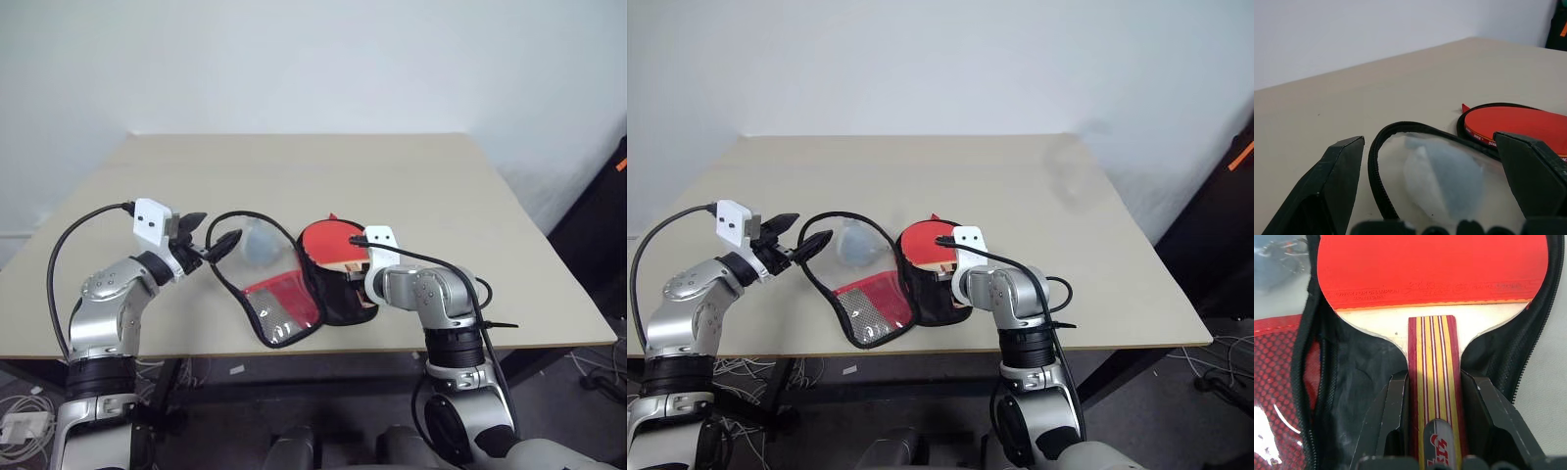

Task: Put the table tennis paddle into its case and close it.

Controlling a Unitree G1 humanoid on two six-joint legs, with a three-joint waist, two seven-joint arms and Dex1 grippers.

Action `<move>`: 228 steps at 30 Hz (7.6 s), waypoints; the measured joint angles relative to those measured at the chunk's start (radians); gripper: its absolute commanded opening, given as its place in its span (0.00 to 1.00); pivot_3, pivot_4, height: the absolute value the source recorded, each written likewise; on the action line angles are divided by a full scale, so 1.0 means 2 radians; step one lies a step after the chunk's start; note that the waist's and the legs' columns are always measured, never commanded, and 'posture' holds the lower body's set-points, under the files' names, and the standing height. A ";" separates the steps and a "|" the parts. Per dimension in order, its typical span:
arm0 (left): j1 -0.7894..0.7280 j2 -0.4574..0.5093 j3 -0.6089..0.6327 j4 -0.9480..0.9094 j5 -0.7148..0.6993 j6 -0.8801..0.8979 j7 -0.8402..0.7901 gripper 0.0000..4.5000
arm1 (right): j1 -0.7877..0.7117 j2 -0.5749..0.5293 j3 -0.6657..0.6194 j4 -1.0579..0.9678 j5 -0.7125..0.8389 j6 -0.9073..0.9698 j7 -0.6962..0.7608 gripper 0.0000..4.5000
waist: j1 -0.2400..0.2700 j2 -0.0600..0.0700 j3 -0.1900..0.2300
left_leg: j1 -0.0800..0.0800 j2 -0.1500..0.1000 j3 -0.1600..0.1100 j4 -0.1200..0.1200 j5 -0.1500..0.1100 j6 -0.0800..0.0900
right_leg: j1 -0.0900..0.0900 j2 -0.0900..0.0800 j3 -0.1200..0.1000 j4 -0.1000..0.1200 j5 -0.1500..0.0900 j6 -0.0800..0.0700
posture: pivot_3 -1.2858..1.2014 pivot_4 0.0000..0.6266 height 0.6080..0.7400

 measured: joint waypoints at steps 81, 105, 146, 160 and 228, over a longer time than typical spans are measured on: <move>0.045 -0.060 0.045 0.099 -0.060 0.066 0.002 0.01 | 0.071 -0.277 0.045 -0.102 0.055 -0.133 0.210 1.00 | -0.001 -0.003 0.002 | -0.002 0.001 0.002 0.000 0.000 0.001 | -0.003 0.000 0.000 -0.001 -0.001 0.002 | 0.52 0.00 0.99; 0.024 -0.130 -0.092 -0.158 -0.177 0.305 -0.006 0.20 | 0.041 -0.350 -0.032 -0.086 0.087 -0.143 0.284 1.00 | -0.004 -0.002 0.002 | -0.002 0.001 0.003 0.001 0.001 0.001 | 0.000 0.001 0.001 -0.001 -0.001 0.002 | 0.52 0.00 0.99; -0.011 -0.227 0.026 -0.051 -0.255 0.543 0.192 0.87 | 0.071 -0.295 -0.033 -0.123 0.106 -0.119 0.233 1.00 | 0.011 -0.002 0.002 | 0.000 0.000 0.001 0.001 0.000 0.001 | 0.004 0.000 -0.001 -0.004 -0.001 0.002 | 0.52 0.00 0.99; -0.076 -0.248 0.043 -0.025 -0.243 0.605 0.270 0.87 | 0.068 -0.276 -0.047 -0.127 0.112 -0.112 0.204 1.00 | 0.010 -0.002 0.002 | 0.000 0.000 0.001 0.000 0.000 0.001 | 0.005 0.000 -0.001 -0.006 0.000 0.002 | 0.52 0.00 0.99; 0.089 -0.104 -0.223 -0.198 -0.773 0.499 0.556 0.05 | -0.022 -0.249 0.050 -0.074 0.111 -0.097 0.251 1.00 | 0.012 -0.002 0.002 | -0.001 0.000 0.001 0.000 -0.001 0.000 | 0.004 0.000 -0.001 -0.008 0.000 -0.001 | 0.52 0.00 0.99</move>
